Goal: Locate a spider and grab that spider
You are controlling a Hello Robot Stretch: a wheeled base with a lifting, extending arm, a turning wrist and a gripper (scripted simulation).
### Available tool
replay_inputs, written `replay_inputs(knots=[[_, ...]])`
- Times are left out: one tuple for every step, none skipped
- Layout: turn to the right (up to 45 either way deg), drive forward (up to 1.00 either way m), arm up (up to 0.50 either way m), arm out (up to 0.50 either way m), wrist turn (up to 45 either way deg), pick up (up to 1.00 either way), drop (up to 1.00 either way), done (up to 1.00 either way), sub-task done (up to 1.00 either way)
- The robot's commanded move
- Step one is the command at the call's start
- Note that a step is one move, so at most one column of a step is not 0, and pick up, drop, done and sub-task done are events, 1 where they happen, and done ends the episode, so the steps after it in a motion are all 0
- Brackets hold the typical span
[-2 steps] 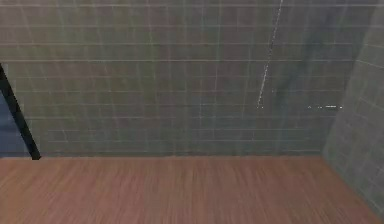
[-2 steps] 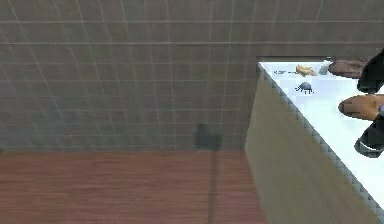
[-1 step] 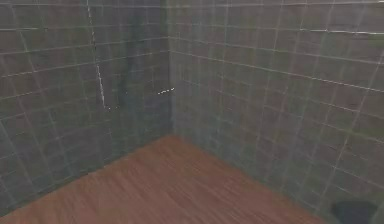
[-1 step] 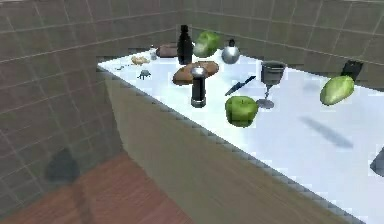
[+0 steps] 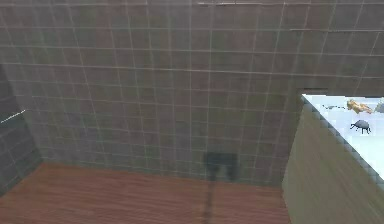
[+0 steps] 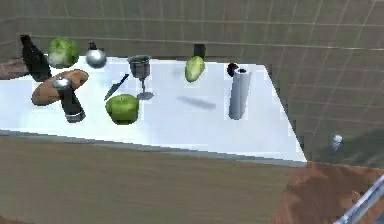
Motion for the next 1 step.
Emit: replay_inputs(knots=[[0.0, 0.30, 0.00, 0.00, 0.0, 0.00, 0.00, 0.00, 0.00]])
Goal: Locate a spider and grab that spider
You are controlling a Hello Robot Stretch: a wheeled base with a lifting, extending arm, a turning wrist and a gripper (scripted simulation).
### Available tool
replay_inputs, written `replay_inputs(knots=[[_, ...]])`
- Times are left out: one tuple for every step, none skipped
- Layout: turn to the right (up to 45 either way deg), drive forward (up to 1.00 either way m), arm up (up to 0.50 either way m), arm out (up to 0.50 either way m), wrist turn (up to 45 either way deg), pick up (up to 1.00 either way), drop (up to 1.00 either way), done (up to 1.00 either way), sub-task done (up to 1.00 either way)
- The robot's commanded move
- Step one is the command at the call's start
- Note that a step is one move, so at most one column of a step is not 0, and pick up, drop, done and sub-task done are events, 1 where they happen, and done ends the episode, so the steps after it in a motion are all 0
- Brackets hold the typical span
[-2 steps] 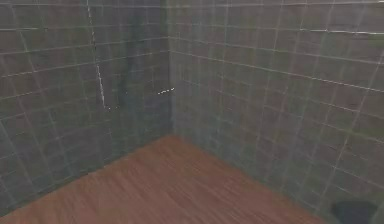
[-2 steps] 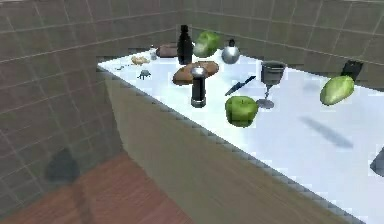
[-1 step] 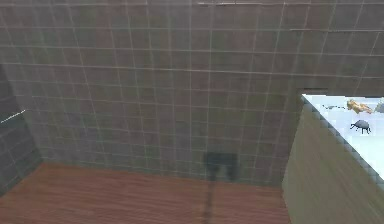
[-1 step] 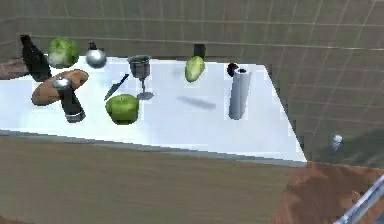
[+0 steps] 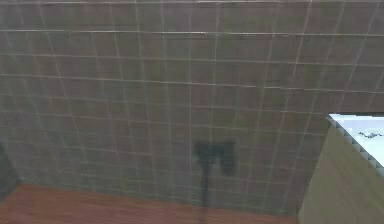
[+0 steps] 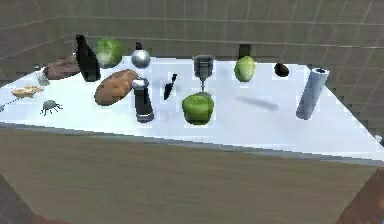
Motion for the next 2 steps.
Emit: replay_inputs(knots=[[-33.0, 0.00, 0.00, 0.00, 0.0, 0.00, 0.00, 0.00, 0.00], [-3.0, 0.00, 0.00, 0.00, 0.0, 0.00, 0.00, 0.00, 0.00]])
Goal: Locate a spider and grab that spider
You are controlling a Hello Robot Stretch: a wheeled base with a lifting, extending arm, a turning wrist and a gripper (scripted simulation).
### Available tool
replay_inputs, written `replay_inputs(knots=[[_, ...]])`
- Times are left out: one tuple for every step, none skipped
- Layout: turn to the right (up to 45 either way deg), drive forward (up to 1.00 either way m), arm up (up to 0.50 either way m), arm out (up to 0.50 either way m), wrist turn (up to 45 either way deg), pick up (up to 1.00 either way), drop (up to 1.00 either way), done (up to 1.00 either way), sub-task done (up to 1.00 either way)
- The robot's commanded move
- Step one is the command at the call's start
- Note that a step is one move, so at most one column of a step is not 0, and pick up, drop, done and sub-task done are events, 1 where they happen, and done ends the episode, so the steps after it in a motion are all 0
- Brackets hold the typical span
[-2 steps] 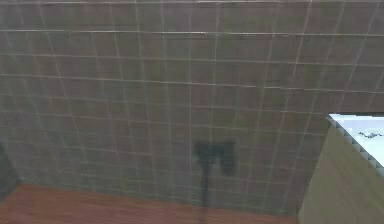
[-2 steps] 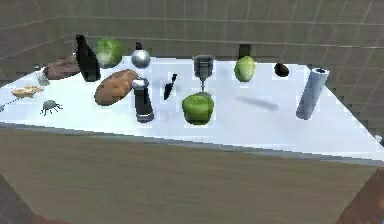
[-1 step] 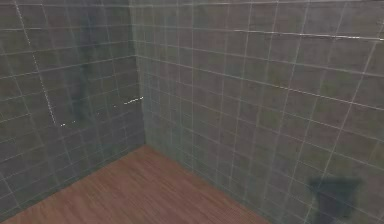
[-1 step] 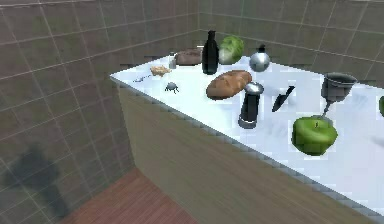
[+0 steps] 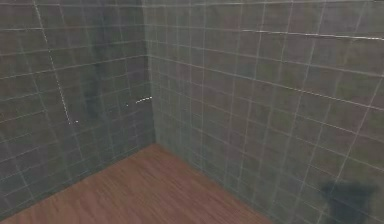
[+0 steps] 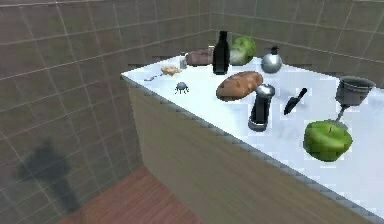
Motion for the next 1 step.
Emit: replay_inputs(knots=[[45.0, 0.00, 0.00, 0.00, 0.0, 0.00, 0.00, 0.00, 0.00]])
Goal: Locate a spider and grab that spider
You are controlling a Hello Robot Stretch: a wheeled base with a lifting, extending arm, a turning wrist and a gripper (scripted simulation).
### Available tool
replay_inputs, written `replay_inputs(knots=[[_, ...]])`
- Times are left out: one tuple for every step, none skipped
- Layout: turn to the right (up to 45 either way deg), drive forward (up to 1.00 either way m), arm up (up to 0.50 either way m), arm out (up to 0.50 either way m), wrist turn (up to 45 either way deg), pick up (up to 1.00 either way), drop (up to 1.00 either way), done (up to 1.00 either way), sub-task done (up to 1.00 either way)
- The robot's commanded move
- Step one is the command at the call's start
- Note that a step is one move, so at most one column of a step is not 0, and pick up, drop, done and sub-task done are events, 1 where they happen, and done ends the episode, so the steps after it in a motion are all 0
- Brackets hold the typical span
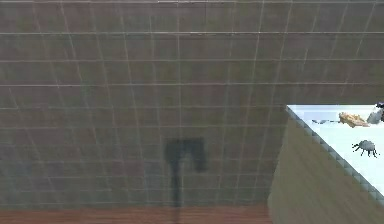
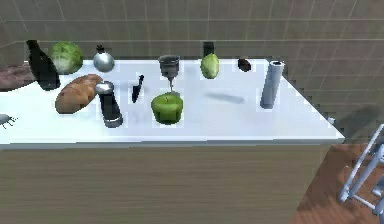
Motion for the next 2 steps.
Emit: replay_inputs(knots=[[27.0, 0.00, 0.00, 0.00, 0.0, 0.00, 0.00, 0.00, 0.00], [0.0, 0.55, 0.00, 0.00, 0.0, 0.00, 0.00, 0.00, 0.00]])
